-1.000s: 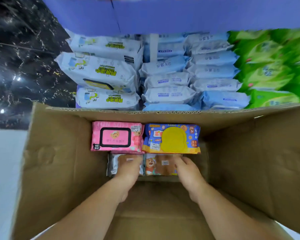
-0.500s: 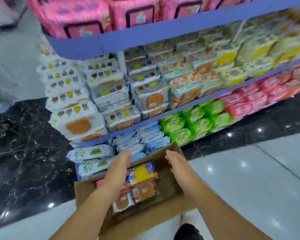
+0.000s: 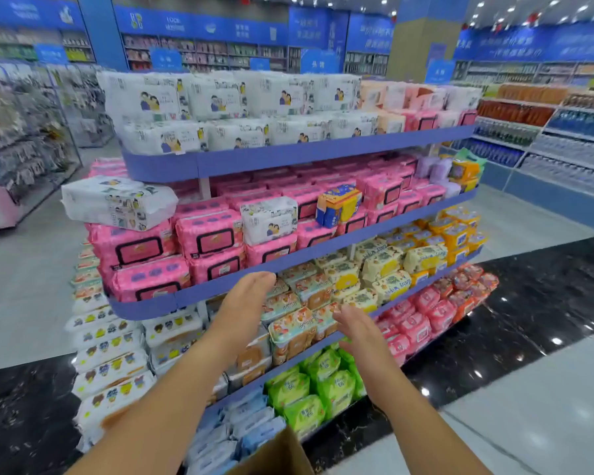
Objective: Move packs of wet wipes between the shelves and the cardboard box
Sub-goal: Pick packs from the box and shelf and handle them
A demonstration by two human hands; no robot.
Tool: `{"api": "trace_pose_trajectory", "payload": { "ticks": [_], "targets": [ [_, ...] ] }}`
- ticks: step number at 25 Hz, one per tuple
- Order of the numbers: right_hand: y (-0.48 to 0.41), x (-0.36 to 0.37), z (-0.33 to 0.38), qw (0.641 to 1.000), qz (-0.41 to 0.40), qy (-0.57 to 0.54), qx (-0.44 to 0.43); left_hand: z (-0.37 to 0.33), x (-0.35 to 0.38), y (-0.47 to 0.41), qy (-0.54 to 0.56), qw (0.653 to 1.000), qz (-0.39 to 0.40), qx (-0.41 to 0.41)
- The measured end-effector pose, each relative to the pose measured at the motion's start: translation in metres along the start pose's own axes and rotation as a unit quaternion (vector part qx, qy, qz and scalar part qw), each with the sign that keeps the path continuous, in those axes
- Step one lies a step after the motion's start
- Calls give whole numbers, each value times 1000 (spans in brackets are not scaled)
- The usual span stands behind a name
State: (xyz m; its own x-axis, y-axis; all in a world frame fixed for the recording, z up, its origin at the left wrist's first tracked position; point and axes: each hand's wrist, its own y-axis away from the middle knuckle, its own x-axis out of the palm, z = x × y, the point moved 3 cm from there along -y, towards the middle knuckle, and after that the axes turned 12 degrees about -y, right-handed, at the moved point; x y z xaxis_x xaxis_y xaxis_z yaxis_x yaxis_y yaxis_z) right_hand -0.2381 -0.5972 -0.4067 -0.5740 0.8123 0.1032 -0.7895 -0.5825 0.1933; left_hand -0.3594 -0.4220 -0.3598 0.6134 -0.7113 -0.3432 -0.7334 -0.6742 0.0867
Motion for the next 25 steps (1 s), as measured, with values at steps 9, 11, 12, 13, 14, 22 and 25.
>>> {"api": "trace_pose_trajectory", "payload": {
  "ticks": [9, 11, 12, 13, 14, 22, 25],
  "targets": [
    [-124, -90, 152, 986, 94, 92, -104, -116, 39, -86, -59, 994, -82, 32],
    [-157, -96, 168, 981, 123, 115, -98, -120, 47, -107, -83, 992, -91, 10],
    [-177, -96, 176, 976, 137, 136, -102, -121, 49, -123, -104, 990, -95, 7],
    [-198, -95, 183, 970, 148, 162, -108, -120, 49, -142, -133, 986, -98, 4],
    [-223, -95, 188, 964, 154, 185, -111, -118, 46, -164, -160, 982, -99, -4],
    [-430, -69, 191, 841, 224, 462, -167, -80, 21, -319, -471, 873, -93, -86],
    [-489, -53, 192, 705, 245, 631, -214, -62, 20, -351, -616, 778, -42, -114]
  ]
}}
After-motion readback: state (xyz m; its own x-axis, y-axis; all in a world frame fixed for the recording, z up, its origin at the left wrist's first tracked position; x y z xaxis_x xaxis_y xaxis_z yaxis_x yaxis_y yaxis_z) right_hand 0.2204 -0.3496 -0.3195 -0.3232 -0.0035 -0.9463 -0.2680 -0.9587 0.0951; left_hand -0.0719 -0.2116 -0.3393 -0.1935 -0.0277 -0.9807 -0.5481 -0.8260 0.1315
